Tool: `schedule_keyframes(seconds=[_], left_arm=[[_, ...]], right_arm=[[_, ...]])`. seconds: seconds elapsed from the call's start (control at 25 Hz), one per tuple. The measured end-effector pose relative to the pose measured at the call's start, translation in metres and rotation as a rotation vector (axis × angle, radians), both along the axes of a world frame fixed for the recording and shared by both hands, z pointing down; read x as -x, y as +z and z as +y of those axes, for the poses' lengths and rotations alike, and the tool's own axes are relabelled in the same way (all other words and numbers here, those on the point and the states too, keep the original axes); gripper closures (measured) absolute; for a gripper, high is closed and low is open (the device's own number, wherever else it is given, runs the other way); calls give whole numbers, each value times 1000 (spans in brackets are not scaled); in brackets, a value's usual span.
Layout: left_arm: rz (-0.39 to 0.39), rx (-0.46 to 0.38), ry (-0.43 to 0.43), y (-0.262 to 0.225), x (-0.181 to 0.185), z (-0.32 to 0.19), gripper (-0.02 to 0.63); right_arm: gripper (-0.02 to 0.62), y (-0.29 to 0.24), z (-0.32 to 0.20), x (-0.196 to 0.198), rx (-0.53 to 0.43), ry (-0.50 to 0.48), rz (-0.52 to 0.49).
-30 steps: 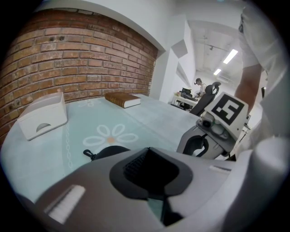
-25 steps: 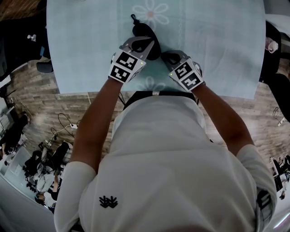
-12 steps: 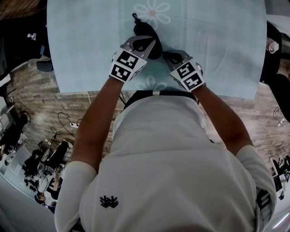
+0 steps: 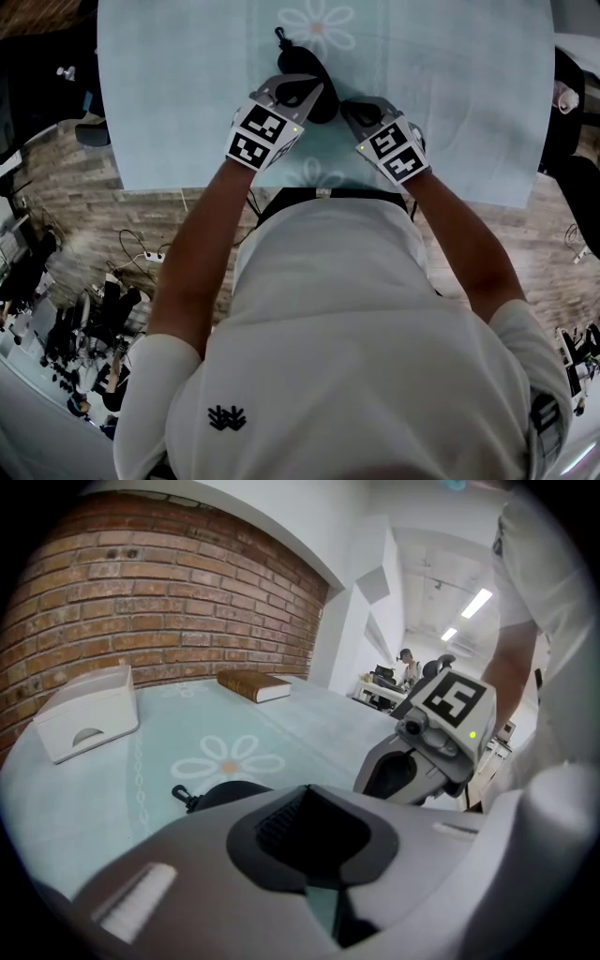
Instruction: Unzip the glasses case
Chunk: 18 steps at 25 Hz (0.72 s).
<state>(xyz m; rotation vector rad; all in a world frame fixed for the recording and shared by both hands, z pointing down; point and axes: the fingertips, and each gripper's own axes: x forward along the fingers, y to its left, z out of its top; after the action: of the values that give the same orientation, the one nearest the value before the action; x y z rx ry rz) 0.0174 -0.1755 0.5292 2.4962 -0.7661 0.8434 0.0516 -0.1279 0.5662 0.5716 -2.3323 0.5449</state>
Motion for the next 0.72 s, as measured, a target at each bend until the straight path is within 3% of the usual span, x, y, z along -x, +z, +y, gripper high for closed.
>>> schedule_keyframes(seconds=[0.72], left_arm=[[6, 15, -17, -1, -1, -1, 551]], right_arm=[[598, -4, -35, 4, -53, -146, 10]])
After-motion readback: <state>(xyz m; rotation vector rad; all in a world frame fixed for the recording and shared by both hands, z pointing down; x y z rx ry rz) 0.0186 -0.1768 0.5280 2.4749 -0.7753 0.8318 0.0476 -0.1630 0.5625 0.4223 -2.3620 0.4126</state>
